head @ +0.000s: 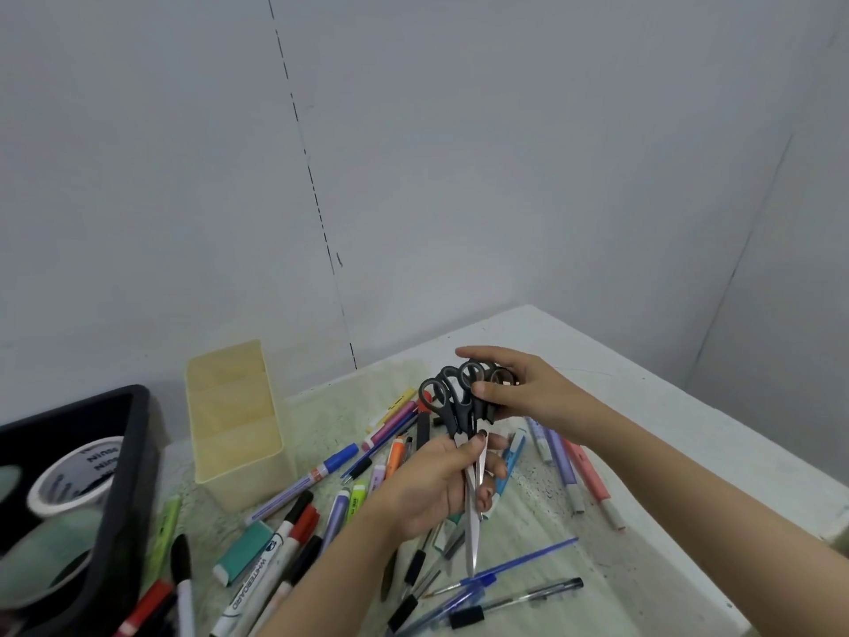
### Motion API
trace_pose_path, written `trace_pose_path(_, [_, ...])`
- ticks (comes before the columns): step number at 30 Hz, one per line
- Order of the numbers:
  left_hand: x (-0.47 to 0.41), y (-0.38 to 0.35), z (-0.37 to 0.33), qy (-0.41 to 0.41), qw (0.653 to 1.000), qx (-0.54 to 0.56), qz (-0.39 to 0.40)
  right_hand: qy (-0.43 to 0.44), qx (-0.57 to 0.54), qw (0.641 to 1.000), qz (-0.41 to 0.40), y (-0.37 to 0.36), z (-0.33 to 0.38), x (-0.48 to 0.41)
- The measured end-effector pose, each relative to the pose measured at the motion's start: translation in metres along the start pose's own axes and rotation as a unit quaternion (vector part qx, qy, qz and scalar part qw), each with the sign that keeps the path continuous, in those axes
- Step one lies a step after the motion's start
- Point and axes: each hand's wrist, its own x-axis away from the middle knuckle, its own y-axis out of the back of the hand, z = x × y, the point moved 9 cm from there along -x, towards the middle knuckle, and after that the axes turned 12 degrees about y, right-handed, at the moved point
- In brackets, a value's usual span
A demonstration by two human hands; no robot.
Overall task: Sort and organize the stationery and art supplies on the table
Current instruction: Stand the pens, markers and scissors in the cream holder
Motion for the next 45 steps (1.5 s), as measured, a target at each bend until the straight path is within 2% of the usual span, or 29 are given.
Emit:
trace_pose_path(5, [0.004,0.003,-0.002,-0.002,1.000,0.012,0.000,-0.005,-0.022,1.000,0.010,-0.008,-0.005,-0.004])
trace_pose_path(14, [0.013,0.017,-0.004,0.006,0.999,0.023,-0.044,0.001,-0.047,0.996,0.080,-0.027,-0.004,-0.014])
trace_pose_path(21, [0.028,0.034,-0.011,0.000,0.997,0.014,-0.078,-0.013,-0.088,0.993,0.081,-0.045,-0.004,-0.027])
trace_pose_path(25, [0.043,0.050,-0.021,-0.025,0.992,0.026,-0.123,-0.016,-0.128,0.989,0.069,-0.057,-0.008,-0.039])
trace_pose_path(28, [0.062,0.070,-0.034,-0.051,0.979,0.031,-0.197,-0.010,-0.147,0.988,0.051,-0.064,-0.002,-0.052])
trace_pose_path(31, [0.095,0.101,-0.054,-0.093,0.935,-0.016,-0.341,0.009,-0.146,0.989,0.037,-0.070,0.012,-0.071])
trace_pose_path(35, [0.163,0.142,-0.083,-0.207,0.810,-0.143,-0.529,0.058,-0.147,0.987,0.002,-0.078,0.040,-0.107])
trace_pose_path(38, [0.190,0.169,-0.080,-0.174,0.724,-0.249,-0.619,0.115,-0.147,0.982,-0.037,-0.085,0.068,-0.134])
trace_pose_path(41, [0.192,0.192,-0.067,-0.093,0.691,-0.296,-0.653,0.170,-0.136,0.973,-0.078,-0.095,0.090,-0.160])
trace_pose_path(45, [0.187,0.200,-0.069,-0.098,0.678,-0.333,-0.648,0.233,-0.068,0.962,-0.123,-0.117,0.106,-0.186])
